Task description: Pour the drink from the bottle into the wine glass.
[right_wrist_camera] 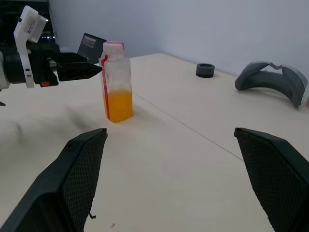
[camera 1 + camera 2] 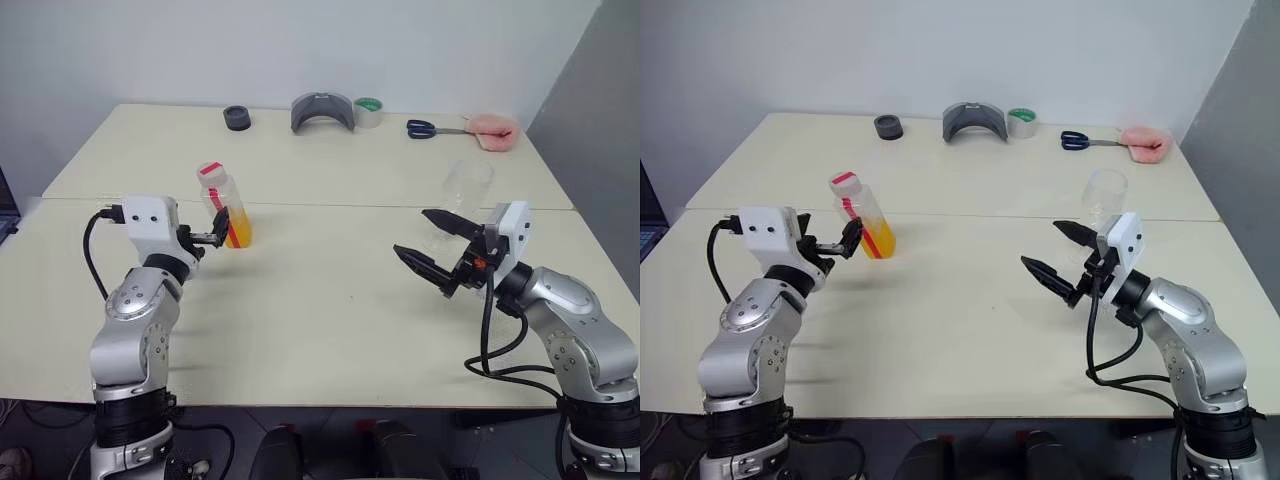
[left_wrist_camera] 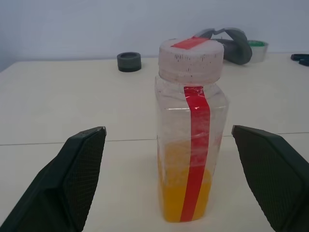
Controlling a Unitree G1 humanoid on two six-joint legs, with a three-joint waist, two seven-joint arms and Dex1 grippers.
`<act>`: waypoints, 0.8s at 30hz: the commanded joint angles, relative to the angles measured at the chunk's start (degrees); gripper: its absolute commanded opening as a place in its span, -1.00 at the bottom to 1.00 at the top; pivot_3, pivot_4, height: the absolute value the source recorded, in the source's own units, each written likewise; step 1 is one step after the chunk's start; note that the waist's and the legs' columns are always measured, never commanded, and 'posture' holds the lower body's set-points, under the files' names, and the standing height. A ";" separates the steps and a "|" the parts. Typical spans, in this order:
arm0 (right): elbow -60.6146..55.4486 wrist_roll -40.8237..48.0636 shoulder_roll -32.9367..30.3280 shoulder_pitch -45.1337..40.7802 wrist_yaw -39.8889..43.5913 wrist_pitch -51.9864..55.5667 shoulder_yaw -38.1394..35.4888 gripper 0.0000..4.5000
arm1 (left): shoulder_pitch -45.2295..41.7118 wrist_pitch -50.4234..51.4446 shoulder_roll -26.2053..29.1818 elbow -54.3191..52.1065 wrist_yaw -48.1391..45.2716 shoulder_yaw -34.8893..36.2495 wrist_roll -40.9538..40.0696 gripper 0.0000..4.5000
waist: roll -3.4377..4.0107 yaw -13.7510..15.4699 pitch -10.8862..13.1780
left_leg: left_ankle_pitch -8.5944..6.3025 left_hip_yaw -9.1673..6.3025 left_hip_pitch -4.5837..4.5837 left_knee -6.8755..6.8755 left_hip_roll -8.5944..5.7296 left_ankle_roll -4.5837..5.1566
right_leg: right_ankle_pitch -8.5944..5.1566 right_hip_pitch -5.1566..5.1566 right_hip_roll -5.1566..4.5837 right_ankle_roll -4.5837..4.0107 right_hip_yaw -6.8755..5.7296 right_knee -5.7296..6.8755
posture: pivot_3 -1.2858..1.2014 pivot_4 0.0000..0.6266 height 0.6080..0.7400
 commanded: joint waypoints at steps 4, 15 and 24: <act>-2.01 -0.25 -0.13 0.22 -0.68 -1.65 -0.16 1.00 | -2.60 -3.73 0.11 2.52 -0.45 -0.88 0.87 1.00 | 0.00 0.07 0.00 | 0.00 -0.02 -0.01 0.00 0.00 0.00 | 0.00 0.00 0.00 0.00 -0.03 0.00 | 0.03 -0.52 1.00; -2.92 -0.38 -0.54 1.38 -1.61 -1.71 -0.21 1.00 | -4.85 -6.97 -0.75 7.31 -0.67 -2.25 1.20 1.00 | 0.00 0.43 0.00 | 0.01 -0.16 -0.10 0.05 0.00 -0.01 | 0.01 0.00 -0.01 -0.01 -0.21 0.00 | 0.03 -0.52 1.00; -2.62 -1.67 -1.16 3.23 -1.20 -2.85 -0.72 1.00 | -7.88 -10.39 -1.69 11.76 -0.78 -3.25 1.76 1.00 | 0.00 0.88 0.00 | 0.01 -0.44 -0.34 0.24 0.00 -0.01 | 0.01 -0.01 -0.02 -0.01 -0.51 0.01 | 0.03 -0.52 1.00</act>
